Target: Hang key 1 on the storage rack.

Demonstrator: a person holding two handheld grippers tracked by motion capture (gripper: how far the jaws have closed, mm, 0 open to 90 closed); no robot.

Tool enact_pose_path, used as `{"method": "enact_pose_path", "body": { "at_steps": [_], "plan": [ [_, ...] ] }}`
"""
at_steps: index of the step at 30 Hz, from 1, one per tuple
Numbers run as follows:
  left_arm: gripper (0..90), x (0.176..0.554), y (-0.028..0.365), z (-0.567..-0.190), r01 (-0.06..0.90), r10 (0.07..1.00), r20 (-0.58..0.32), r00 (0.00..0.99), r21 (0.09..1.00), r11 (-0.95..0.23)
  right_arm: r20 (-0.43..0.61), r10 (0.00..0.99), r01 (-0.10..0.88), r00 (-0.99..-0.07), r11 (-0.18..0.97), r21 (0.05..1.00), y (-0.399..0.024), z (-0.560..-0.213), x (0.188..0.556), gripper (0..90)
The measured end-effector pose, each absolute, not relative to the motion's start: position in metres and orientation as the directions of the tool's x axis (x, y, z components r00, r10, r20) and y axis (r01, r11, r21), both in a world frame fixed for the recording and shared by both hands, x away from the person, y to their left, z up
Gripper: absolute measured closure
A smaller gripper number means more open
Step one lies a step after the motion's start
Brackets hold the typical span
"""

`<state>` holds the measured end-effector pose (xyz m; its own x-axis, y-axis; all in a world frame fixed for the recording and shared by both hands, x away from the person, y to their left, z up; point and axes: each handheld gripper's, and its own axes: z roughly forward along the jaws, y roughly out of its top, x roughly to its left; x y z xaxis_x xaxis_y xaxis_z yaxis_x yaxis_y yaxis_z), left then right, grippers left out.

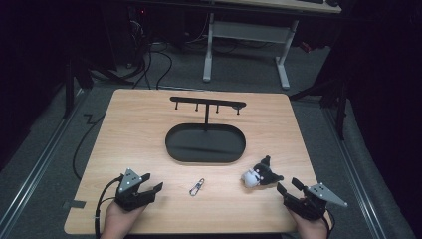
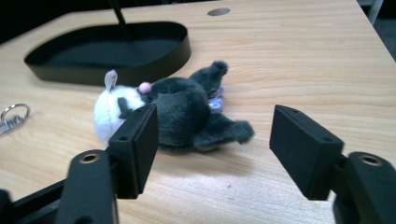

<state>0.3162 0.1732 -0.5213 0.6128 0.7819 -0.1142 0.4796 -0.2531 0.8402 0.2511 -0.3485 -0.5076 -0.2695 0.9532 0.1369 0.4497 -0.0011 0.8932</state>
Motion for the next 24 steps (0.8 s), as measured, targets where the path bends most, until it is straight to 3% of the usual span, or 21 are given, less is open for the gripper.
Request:
{"method": "enact_pose_path", "body": {
  "at_steps": [2,9,11,16,18,20,24],
  "plan": [
    [41.3,0.318,0.178,-0.522,0.494,0.777,-0.143,0.613,0.837,-0.235,0.059,0.965,0.426,-0.256,0.058,0.903,-0.344,-0.508,0.249,38.2],
    [40.5,0.317,0.18,-0.52,0.475,0.788,-0.112,0.606,0.845,-0.245,0.045,0.97,0.432,-0.237,0.064,0.9,-0.342,-0.506,0.246,43.0],
    [40.4,0.318,0.18,-0.52,0.476,0.79,-0.11,0.603,0.845,-0.246,0.06,0.965,0.448,-0.256,0.063,0.892,-0.343,-0.504,0.247,51.1],
    [42.2,0.319,0.179,-0.522,0.484,0.784,-0.115,0.61,0.838,-0.254,-0.013,0.97,0.466,-0.241,0.128,0.875,-0.338,-0.505,0.247,58.4],
    [42.1,0.318,0.177,-0.522,0.483,0.782,-0.112,0.614,0.836,-0.26,-0.003,0.968,0.481,-0.252,0.128,0.868,-0.336,-0.506,0.247,77.7],
    [40.7,0.318,0.177,-0.522,0.485,0.782,-0.112,0.613,0.835,-0.261,0.068,0.963,0.519,-0.261,0.081,0.851,-0.336,-0.505,0.248,87.9],
    [41.1,0.317,0.178,-0.521,0.492,0.774,-0.132,0.619,0.833,-0.252,0.056,0.963,0.57,-0.265,0.11,0.814,-0.333,-0.508,0.253,88.4]
  ]
}}
